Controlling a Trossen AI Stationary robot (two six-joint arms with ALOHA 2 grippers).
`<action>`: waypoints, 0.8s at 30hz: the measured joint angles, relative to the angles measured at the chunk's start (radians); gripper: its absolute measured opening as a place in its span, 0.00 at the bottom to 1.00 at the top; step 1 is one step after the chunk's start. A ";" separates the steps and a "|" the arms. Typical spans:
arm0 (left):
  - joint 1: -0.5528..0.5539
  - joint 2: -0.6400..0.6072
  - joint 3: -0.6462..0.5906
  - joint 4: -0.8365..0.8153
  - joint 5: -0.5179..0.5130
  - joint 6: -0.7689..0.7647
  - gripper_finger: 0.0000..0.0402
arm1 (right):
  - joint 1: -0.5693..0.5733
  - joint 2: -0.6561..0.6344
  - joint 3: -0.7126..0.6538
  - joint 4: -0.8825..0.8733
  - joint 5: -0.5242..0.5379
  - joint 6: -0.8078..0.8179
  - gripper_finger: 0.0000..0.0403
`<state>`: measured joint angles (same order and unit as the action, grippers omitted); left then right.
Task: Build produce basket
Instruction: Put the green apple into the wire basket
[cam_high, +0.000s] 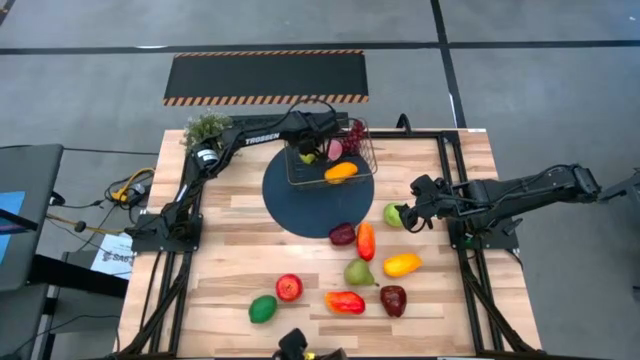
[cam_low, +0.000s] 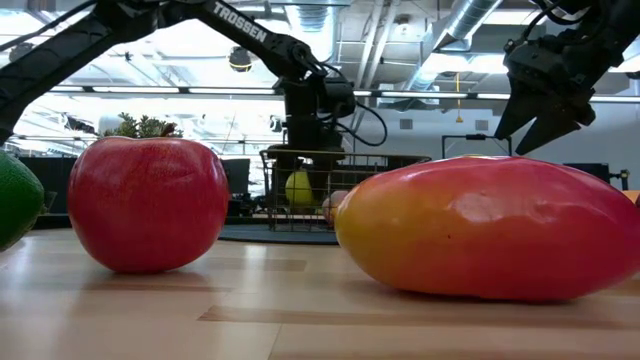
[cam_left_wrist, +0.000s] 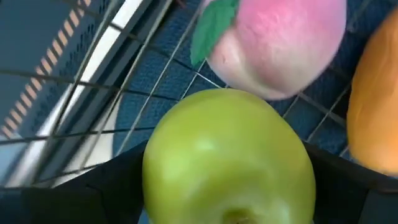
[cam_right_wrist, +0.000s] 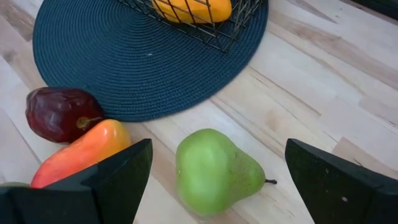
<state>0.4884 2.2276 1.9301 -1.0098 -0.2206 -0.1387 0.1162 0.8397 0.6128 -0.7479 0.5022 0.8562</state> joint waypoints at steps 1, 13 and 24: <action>-0.003 0.000 0.000 -0.005 -0.001 0.022 0.82 | 0.000 0.000 0.000 0.000 0.000 0.000 0.96; -0.012 0.000 0.000 -0.061 0.070 0.339 0.82 | 0.000 0.000 0.000 0.000 -0.003 0.000 0.96; -0.011 0.000 -0.024 -0.028 0.104 0.379 0.82 | 0.000 0.000 0.000 0.000 -0.003 0.000 0.96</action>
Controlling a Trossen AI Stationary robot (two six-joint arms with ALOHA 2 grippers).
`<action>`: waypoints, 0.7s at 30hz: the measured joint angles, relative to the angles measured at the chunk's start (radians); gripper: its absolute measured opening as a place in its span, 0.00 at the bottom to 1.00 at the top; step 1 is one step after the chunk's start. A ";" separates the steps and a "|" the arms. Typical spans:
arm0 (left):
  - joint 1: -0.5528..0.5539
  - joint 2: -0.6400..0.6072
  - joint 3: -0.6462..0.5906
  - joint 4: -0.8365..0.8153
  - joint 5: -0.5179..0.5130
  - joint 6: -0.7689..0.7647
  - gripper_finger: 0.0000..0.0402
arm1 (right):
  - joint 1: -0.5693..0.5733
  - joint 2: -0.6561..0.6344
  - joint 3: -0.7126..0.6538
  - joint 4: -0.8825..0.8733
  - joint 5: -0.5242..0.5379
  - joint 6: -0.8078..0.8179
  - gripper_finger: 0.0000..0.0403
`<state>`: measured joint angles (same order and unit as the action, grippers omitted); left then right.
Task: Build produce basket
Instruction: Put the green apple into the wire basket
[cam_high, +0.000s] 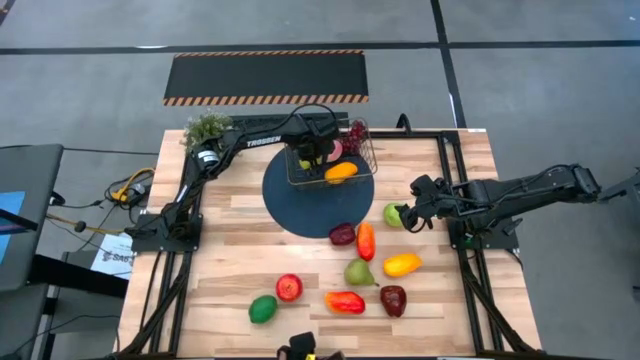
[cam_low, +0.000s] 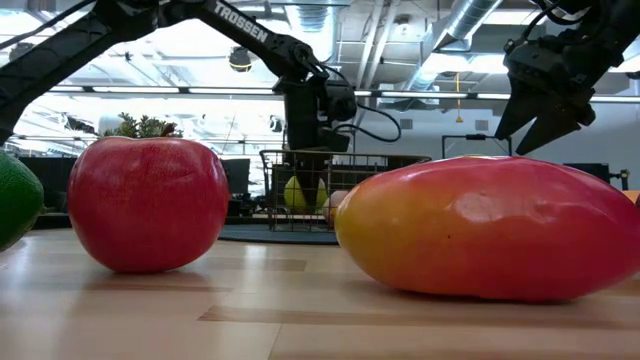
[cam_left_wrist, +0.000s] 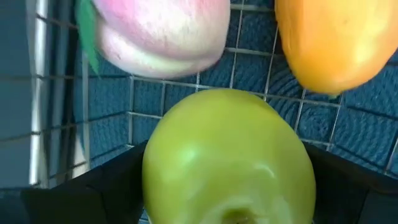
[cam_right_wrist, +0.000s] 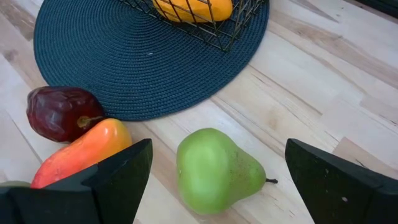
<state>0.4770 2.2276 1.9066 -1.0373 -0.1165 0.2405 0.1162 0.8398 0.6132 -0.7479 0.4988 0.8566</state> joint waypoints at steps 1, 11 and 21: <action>0.000 0.000 -0.006 0.000 -0.001 0.000 0.82 | 0.000 0.000 0.000 0.000 0.000 0.000 0.96; 0.001 0.000 -0.037 0.009 -0.020 0.003 0.82 | 0.000 0.000 0.000 0.000 0.000 0.000 0.96; 0.001 0.000 -0.037 0.036 -0.024 0.011 0.86 | 0.000 0.000 0.000 0.000 0.000 0.001 0.96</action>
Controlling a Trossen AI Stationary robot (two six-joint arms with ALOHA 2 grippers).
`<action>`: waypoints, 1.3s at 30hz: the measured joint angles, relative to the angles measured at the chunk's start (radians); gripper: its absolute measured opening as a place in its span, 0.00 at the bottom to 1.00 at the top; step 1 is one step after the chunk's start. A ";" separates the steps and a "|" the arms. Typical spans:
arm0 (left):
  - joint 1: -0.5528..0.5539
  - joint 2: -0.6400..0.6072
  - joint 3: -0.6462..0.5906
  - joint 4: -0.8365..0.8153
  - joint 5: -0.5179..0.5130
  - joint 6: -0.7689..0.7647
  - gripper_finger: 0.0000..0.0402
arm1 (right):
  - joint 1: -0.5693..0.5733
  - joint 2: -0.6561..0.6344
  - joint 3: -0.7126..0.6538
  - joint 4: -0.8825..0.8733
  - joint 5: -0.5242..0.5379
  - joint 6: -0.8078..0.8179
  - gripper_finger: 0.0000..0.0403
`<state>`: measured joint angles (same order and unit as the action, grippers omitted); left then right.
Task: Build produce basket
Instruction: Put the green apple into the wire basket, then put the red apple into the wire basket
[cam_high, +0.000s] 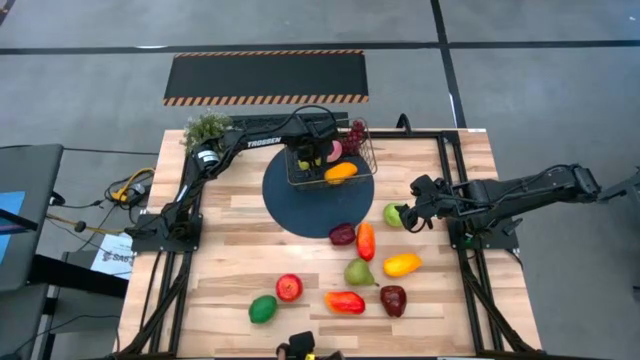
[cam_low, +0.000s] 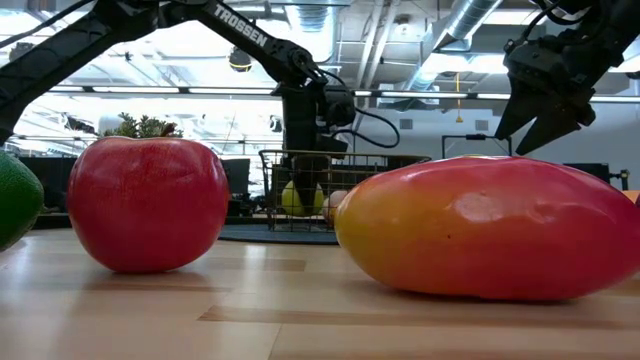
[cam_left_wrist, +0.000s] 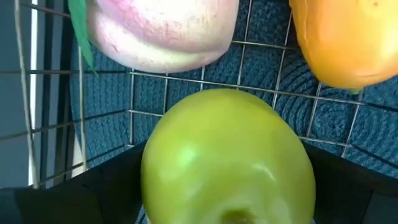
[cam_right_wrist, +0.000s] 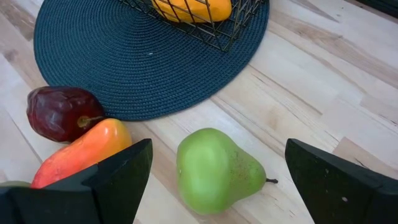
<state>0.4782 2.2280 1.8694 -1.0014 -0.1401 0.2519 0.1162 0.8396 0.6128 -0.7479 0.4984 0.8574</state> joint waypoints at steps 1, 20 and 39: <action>0.000 0.000 0.000 0.000 -0.003 0.005 0.86 | 0.000 0.000 0.000 0.000 0.000 0.000 0.96; -0.018 -0.030 0.000 -0.027 -0.118 0.001 0.91 | 0.000 0.000 0.000 0.000 0.000 -0.001 0.96; -0.248 -0.470 -0.003 -0.416 0.244 -0.296 0.91 | 0.000 0.000 0.000 0.000 0.000 -0.002 0.96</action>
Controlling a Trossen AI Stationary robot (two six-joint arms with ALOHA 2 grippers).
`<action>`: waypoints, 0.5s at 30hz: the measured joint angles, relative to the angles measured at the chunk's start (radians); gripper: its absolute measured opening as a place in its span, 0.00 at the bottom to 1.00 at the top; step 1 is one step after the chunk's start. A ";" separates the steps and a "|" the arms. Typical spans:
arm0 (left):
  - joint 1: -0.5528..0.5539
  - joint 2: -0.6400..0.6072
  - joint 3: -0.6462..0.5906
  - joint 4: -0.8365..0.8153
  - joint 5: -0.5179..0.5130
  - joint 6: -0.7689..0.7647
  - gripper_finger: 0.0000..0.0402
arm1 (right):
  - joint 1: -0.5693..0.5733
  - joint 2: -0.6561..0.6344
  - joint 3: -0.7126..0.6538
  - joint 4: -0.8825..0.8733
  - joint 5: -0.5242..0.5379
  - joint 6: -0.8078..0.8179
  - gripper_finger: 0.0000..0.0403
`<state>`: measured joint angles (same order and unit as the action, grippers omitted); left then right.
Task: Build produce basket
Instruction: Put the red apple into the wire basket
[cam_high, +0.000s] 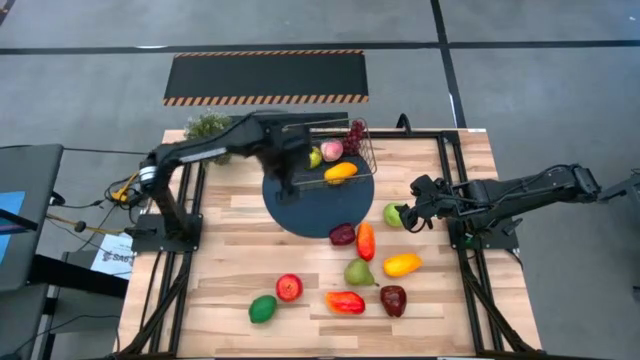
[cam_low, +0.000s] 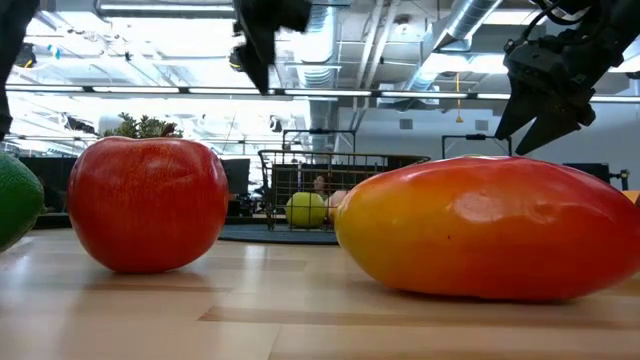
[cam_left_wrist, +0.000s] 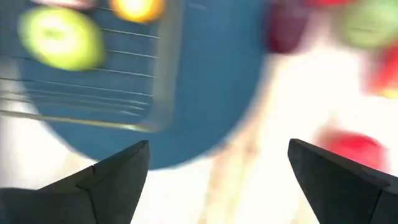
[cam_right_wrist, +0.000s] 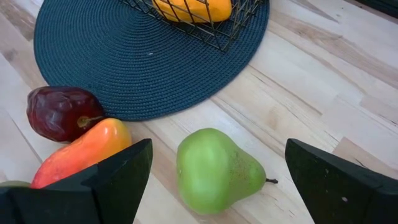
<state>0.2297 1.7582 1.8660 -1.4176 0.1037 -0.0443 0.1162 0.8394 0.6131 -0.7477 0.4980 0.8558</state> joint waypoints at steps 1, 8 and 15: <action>-0.041 -0.019 -0.004 -0.009 0.006 -0.022 0.91 | 0.000 0.000 0.000 -0.001 0.000 0.000 0.96; -0.358 -0.033 -0.007 -0.021 -0.098 -0.260 0.91 | 0.000 0.000 0.000 0.000 0.000 0.000 0.96; -0.619 0.068 -0.007 0.027 -0.218 -0.493 0.92 | 0.000 0.000 0.000 0.002 0.000 0.000 0.96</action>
<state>-0.3890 1.8258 1.8594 -1.3909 -0.1140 -0.5373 0.1162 0.8394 0.6130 -0.7459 0.4984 0.8562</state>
